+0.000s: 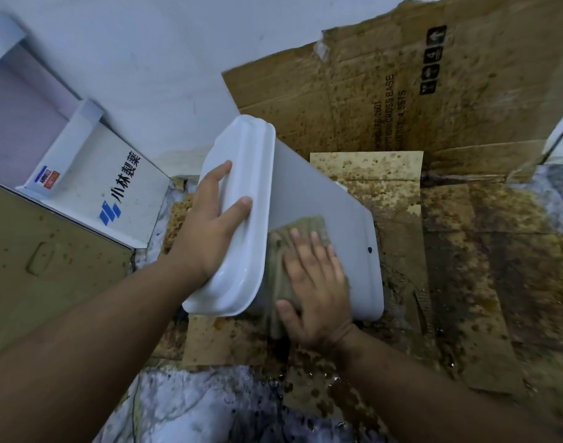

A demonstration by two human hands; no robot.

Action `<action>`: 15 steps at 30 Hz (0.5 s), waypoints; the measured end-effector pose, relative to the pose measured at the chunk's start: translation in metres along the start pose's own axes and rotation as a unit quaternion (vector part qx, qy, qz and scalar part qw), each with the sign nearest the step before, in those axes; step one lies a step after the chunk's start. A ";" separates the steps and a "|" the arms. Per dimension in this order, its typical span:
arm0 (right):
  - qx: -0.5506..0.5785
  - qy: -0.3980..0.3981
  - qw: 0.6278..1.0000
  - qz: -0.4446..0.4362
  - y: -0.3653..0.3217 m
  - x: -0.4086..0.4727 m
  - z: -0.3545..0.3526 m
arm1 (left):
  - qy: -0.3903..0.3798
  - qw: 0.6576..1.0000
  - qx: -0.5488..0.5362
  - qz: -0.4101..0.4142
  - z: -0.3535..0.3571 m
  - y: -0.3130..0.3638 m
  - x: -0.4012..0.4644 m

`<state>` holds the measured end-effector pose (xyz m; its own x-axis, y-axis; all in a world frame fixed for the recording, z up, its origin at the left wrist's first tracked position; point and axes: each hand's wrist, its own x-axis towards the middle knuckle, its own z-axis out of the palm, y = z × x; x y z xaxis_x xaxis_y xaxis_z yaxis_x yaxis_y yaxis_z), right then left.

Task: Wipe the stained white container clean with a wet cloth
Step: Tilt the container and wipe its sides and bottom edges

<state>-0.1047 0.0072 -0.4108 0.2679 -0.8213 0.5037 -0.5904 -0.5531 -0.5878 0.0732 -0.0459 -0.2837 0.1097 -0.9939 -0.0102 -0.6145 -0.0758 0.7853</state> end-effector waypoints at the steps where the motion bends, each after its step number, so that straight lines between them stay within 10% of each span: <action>1: 0.006 -0.014 1.000 0.011 0.026 -0.013 0.000 | 0.002 1.000 0.006 0.001 0.001 0.001 0.000; 10: 0.116 0.021 0.940 0.320 0.101 -0.078 0.013 | 0.007 0.997 0.076 0.024 0.017 0.015 0.001; 15: 0.143 0.017 0.980 0.134 0.020 0.000 -0.012 | 0.007 0.998 0.055 0.014 0.013 0.005 0.002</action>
<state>-0.1257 -0.0025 -0.4148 0.1045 -0.9402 0.3241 -0.3975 -0.3383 -0.8530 0.0604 -0.0495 -0.2876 0.1030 -0.9945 0.0200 -0.6996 -0.0581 0.7122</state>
